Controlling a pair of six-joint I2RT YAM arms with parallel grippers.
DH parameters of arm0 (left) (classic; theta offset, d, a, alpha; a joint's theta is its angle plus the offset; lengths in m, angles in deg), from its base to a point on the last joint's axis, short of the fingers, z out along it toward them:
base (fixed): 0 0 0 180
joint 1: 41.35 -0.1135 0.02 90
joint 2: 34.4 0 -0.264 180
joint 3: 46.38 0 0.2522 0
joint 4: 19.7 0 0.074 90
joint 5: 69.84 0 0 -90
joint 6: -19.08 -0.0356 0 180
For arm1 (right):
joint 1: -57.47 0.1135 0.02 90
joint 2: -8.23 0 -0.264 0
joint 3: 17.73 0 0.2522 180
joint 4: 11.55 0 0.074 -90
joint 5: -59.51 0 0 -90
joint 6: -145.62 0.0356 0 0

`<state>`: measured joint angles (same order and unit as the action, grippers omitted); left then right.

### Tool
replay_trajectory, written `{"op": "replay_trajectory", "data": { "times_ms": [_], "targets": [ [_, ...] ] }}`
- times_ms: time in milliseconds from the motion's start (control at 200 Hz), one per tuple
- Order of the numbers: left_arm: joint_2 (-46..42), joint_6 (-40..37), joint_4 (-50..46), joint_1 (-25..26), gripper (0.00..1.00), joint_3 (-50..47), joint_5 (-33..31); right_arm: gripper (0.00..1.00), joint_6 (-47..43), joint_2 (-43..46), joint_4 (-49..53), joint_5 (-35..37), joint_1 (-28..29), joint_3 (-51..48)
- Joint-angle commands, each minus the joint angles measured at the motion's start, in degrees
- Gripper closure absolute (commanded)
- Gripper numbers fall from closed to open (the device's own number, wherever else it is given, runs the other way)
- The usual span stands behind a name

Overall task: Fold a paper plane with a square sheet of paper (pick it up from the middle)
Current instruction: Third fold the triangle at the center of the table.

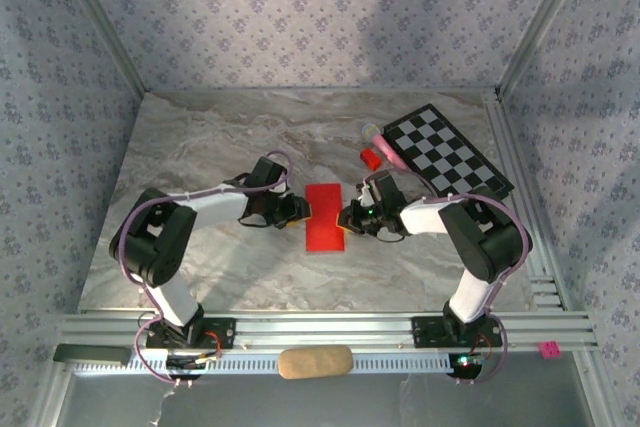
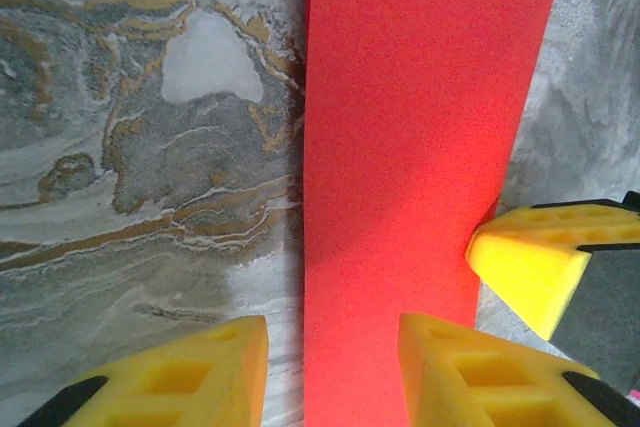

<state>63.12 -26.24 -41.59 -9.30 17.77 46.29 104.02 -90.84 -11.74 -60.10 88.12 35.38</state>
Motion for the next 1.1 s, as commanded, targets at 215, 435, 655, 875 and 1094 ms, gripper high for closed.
{"op": "replay_trajectory", "data": {
  "times_ms": [215, 435, 655, 875, 1094],
  "targets": [
    [2.1, 2.2, 4.2, 0.6, 0.63, -0.5, 3.4, 0.91, 0.0, -1.6, 5.3, 3.0, -0.1, -1.3],
    [2.4, 3.6, 7.0, 0.5, 0.66, -1.7, 4.5, 0.91, 0.4, -0.3, 5.6, 3.3, 0.1, -1.3],
    [2.6, 3.4, 5.2, 0.4, 0.65, -1.8, 2.7, 0.9, 0.5, -0.2, 5.7, 3.2, 0.3, -1.1],
    [3.2, 3.4, 6.7, 0.4, 0.64, -2.2, 4.6, 0.9, 0.4, -0.3, 5.7, 3.9, 0.5, -1.3],
    [3.5, 5.2, 9.2, 0.4, 0.66, -2.7, 5.9, 0.9, 1.0, 0.1, 5.3, 4.8, 0.6, -1.6]
  ]
}}
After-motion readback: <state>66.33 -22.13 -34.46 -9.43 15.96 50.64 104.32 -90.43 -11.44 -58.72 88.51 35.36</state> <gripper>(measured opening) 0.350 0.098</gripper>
